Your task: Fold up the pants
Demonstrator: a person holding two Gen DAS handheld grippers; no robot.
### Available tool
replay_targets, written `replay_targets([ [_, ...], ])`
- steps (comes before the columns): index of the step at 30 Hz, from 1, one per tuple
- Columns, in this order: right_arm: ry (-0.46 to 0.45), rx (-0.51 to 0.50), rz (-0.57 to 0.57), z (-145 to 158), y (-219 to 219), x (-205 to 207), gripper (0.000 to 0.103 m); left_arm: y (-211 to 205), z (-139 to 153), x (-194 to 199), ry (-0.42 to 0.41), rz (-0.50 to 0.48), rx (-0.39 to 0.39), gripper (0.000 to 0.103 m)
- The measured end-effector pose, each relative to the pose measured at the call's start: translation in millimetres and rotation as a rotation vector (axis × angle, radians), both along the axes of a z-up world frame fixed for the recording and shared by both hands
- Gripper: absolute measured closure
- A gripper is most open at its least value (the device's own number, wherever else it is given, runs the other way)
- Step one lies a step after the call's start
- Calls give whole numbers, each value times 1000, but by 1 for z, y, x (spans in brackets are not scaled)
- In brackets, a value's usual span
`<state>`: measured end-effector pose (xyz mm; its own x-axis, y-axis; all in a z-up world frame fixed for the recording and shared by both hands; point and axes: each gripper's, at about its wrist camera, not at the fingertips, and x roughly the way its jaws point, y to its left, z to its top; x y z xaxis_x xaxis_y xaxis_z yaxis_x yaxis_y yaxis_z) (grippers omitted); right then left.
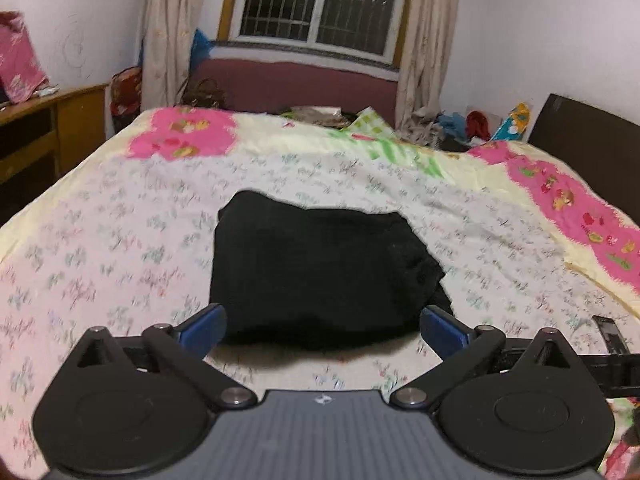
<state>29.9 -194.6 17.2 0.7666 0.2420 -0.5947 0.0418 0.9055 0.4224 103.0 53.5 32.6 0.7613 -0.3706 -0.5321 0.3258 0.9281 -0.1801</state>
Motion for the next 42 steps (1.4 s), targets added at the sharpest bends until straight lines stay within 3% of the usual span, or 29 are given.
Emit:
replay_targets([
  [4, 9, 0, -13, -3, 3, -11, 21, -5, -10, -13, 4, 10, 91, 0],
  [9, 27, -70, -27, -6, 16, -16, 20, -1, -10, -23, 31, 22, 67, 0],
  [14, 74, -95, -50, -17, 22, -17, 20, -9, -15, -36, 23, 5, 172, 0],
  [17, 79, -139, -54, -20, 28, -22, 19, -6, -17, -41, 36, 7, 152, 0],
  [26, 127, -140, -59, -29, 35, -36, 19, -1, -26, -49, 115, 33, 117, 0],
  [30, 132, -149, -58, -30, 39, -41, 19, -9, -30, -53, 115, 47, 205, 0],
  [34, 141, -158, -58, -32, 40, -43, 18, -6, -27, -57, 127, 40, 164, 0],
  [42, 143, -158, -65, -32, 40, -47, 18, -7, -26, -64, 114, 38, 172, 0],
])
